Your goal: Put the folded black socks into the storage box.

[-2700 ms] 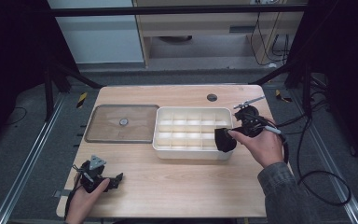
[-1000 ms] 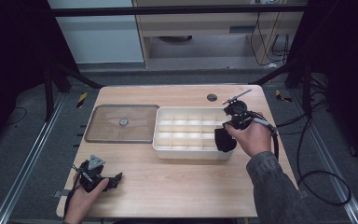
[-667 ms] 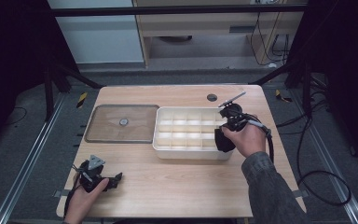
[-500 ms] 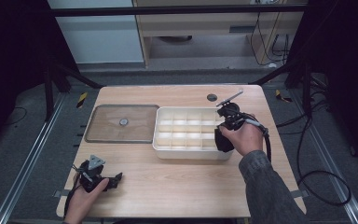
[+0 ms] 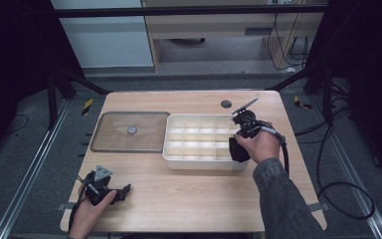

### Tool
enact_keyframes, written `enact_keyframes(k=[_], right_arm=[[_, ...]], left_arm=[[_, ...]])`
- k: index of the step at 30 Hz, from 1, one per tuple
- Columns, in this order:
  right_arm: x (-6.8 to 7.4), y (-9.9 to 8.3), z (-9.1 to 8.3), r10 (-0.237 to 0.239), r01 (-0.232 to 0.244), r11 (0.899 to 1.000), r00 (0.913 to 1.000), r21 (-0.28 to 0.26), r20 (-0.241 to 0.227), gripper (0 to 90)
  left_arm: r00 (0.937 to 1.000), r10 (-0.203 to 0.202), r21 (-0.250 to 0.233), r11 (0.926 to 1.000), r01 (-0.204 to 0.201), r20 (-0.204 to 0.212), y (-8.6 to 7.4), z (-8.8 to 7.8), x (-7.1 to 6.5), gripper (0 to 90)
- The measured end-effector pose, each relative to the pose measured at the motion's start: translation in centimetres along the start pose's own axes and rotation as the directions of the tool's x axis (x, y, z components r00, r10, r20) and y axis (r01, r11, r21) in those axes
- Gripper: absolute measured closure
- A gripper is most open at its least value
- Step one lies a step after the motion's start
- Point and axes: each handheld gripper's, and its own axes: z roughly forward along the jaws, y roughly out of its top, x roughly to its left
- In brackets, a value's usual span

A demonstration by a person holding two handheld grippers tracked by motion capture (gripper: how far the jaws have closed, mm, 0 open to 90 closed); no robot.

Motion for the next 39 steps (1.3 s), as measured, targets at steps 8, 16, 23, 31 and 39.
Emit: enact_keyframes(k=[8,16,23,31,39], right_arm=[[-0.2,-1.1,1.1,0.012,-0.012,1.0,0.9999,0.015,0.006,90.0],[-0.2,-2.2,1.7,0.015,-0.015,1.0,0.9999,0.022,0.002,90.0],[0.0,-2.7,2.2,0.012,-0.011,1.0,0.9999,0.024,-0.007,90.0],[-0.1,-3.5,2.5,0.02,-0.019,1.0,0.9995,0.023,-0.024,90.0],[-0.1,-3.9,2.6,0.029,-0.028,0.999,0.9992,0.022,-0.03,90.0]], left_arm=[[1.0,0.003,0.004,1.0,-0.003,0.001,0.0,0.0,0.0,0.0],[1.0,0.002,0.008,1.0,-0.002,-0.001,0.0,0.0,-0.1,0.0],[1.0,0.003,0.008,1.0,-0.003,-0.002,0.0,0.0,-0.1,0.0],[1.0,0.001,0.006,1.0,-0.001,-0.001,0.0,0.0,-0.1,0.0],[1.0,0.002,0.005,1.0,-0.002,-0.002,0.0,0.0,-0.1,0.0]])
